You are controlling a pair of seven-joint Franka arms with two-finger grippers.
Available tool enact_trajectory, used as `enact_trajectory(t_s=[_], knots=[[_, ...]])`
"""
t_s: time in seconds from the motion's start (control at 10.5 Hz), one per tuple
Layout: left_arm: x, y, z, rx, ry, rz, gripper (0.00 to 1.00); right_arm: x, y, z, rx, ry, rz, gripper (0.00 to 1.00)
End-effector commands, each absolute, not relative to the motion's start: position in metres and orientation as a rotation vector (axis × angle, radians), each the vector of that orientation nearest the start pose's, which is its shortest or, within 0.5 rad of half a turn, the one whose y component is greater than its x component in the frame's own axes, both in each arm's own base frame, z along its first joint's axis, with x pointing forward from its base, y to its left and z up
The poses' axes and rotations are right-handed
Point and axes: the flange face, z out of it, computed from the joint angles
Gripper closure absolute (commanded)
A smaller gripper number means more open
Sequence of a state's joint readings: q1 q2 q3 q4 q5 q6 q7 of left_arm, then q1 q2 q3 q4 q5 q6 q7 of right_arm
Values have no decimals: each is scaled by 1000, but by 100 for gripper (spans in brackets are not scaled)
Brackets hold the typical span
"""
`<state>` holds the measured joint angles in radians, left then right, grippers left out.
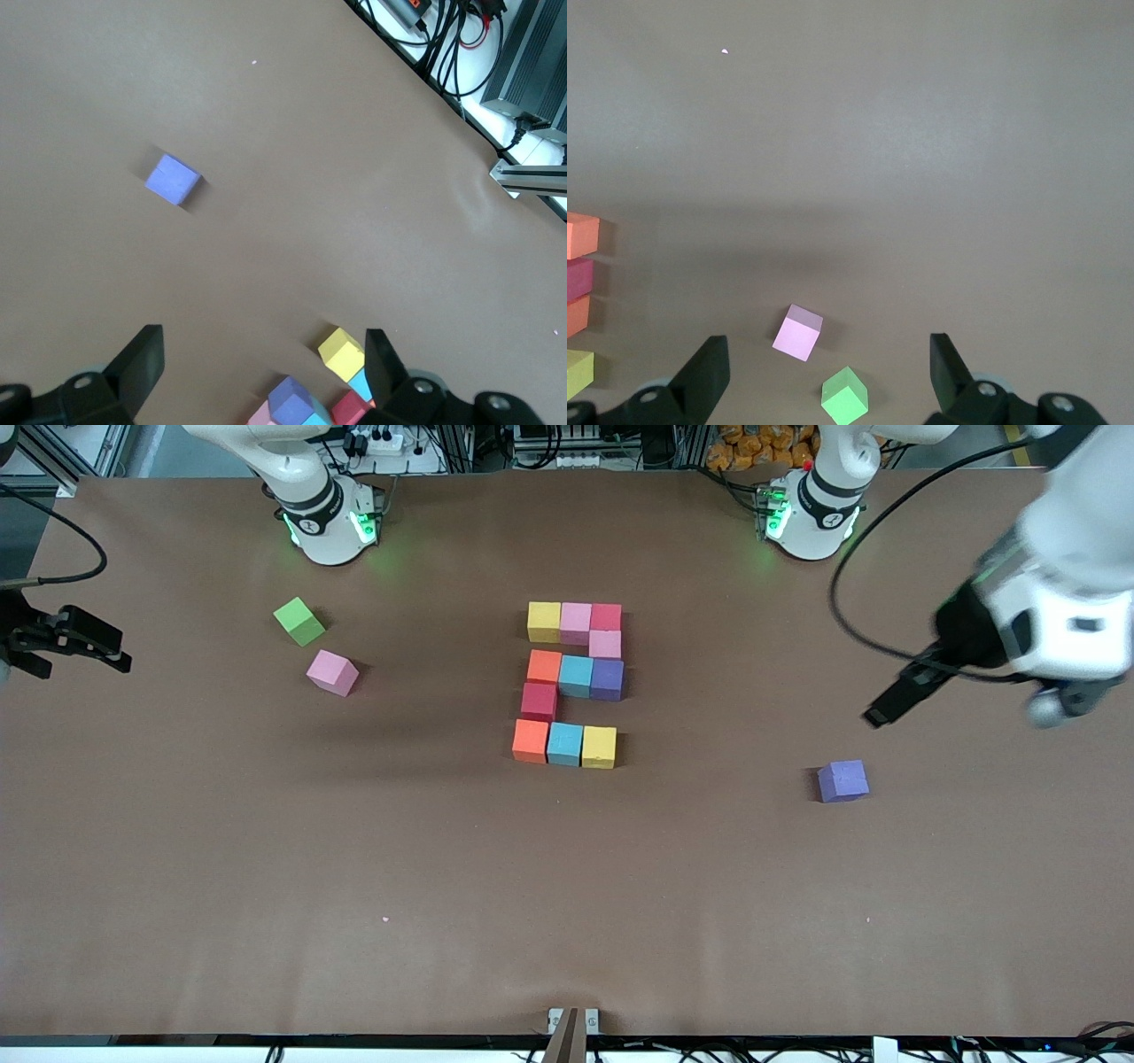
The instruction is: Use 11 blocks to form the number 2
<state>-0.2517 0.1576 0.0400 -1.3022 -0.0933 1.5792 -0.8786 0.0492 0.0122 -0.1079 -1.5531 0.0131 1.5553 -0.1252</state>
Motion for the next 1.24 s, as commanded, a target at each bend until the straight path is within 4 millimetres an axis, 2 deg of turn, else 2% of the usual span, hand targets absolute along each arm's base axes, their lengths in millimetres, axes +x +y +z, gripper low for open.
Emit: enact_trajectory(t_s=[0.0,0.1,0.19,0.29,0.48,0.67,0.76,0.95,1.14], knots=[[568,-113,672,-3111,-836,-103,0,556,-34,626,-3147,-77,20,0],[566,-97,673,-3130,-610,-95,0,556,-34,626,-3147,-77,20,0],[561,-82,681,-3140,-484,-110,0,556,-34,627,-3147,-77,15,0],[560,-70,684,-3138,-470,-114,0,556,-34,627,-3147,-77,15,0],[557,-64,688,-3128,-418,-131,0,556,-34,627,-3147,-77,15,0],[553,-57,689,-3127,-261,-132,0,557,-34,627,-3148,-75,13,0],[553,-44,690,-3123,-253,-136,0,557,-34,626,-3148,-77,13,0],[555,-47,687,-3126,-190,-127,0,557,-34,626,-3148,-77,11,0],[555,-59,685,-3129,-174,-120,0,557,-34,626,-3148,-77,11,0]])
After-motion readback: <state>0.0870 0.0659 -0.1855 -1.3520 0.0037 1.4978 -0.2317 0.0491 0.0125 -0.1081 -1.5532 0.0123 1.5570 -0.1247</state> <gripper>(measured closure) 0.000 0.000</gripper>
